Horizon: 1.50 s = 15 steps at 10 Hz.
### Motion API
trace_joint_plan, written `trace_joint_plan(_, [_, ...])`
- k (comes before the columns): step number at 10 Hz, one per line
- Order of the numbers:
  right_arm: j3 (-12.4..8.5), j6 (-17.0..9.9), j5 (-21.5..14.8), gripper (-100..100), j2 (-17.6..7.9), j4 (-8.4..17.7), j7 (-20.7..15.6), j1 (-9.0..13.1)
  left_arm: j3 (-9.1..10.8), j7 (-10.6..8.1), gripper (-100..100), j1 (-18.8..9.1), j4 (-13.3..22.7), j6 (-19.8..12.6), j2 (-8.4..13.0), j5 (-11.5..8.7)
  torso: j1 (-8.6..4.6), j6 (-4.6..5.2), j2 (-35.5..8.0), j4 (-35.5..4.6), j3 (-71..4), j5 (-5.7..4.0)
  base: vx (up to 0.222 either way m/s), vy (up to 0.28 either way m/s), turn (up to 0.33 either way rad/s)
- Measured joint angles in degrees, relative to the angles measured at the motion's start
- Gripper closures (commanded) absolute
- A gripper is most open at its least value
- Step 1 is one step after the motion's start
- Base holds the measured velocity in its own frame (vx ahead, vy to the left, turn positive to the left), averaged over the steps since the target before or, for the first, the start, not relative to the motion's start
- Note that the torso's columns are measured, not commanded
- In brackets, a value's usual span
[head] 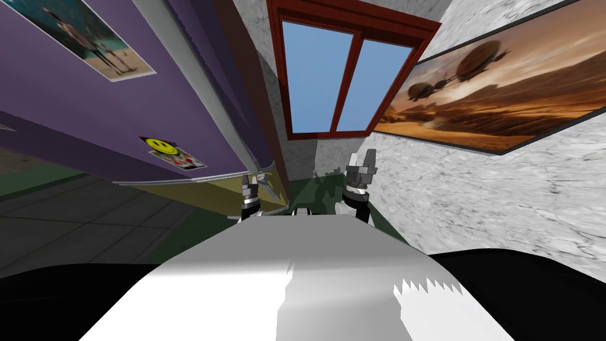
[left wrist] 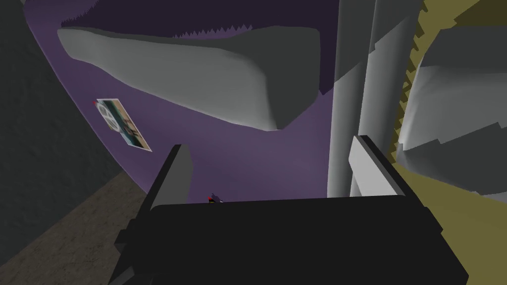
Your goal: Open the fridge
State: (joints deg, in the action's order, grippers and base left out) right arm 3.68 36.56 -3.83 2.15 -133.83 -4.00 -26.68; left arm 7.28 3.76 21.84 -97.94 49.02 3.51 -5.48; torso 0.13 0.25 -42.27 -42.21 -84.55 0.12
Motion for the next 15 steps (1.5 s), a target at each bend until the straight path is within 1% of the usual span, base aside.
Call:
trace_joint_plan(2, [0.0, 0.0, 0.0, 0, -0.01, 0.0, 0.0, 0.01, 0.23, 0.16, -100, 0.01, 0.12, 0.38, -2.29, -0.2, -0.25, 0.19, 0.28, 0.18, -0.14, 0.04, 0.015, -0.012, 0.013])
trace_joint_plan(3, [0.0, 0.0, 0.0, 0, -0.01, 0.0, 0.0, 0.01, 0.27, 0.21, -100, 0.01, 0.09, 0.42, -2.39, -0.21, -0.21, 0.03, 0.3, 0.12, -0.18, -0.03, 0.007, 0.004, 0.016])
trace_joint_plan(4, [0.0, 0.0, 0.0, 0, -0.01, 0.0, 0.0, 0.01, 0.42, 0.22, -100, -0.11, -0.65, -0.27, -2.28, -0.32, -0.15, -0.14, 0.24, 0.03, -0.17, -0.09, 0.03, 0.001, 0.01])
trace_joint_plan(7, [0.0, 0.0, 0.0, 0, -0.01, 0.0, 0.0, 0.01, 0.95, 0.23, -100, -0.52, -3.52, -3.78, -1.9, -0.73, -0.03, -0.13, 0.23, -0.06, -0.17, -0.13, 0.018, -0.003, 0.017])
trace_joint_plan(8, [0.0, 0.0, 0.0, 0, -0.01, 0.0, 0.0, 0.01, 0.97, 0.23, 100, -0.49, -3.64, -4.01, -1.9, -0.74, -0.03, -0.15, 0.22, -0.03, -0.17, -0.1, -0.012, 0.003, -0.034])
trace_joint_plan(11, [0.0, 0.0, 0.0, 0, -0.01, 0.0, 0.0, 0.02, 0.5, 0.27, 100, -0.36, -0.72, -0.88, -2.24, -0.36, -0.12, -0.21, 0.02, -0.07, -0.05, -0.13, -0.022, 0.002, -0.012])
trace_joint_plan(12, [0.0, 0.0, 0.0, 0, -0.01, 0.0, 0.0, 0.01, 0.49, 0.25, -100, -0.34, -0.6, -0.62, -2.25, -0.35, -0.14, -0.24, 0.04, -0.06, -0.05, -0.13, 0.0, 0.0, 0.0])
trace_joint_plan(15, [0.0, 0.0, 0.0, 0, -0.01, 0.0, 0.0, 0.01, 0.52, 0.27, -100, -0.33, -0.86, -0.83, 0.72, -0.33, -0.13, -0.25, 0.0, -0.07, -0.03, -0.12, -0.002, -0.003, 0.001])
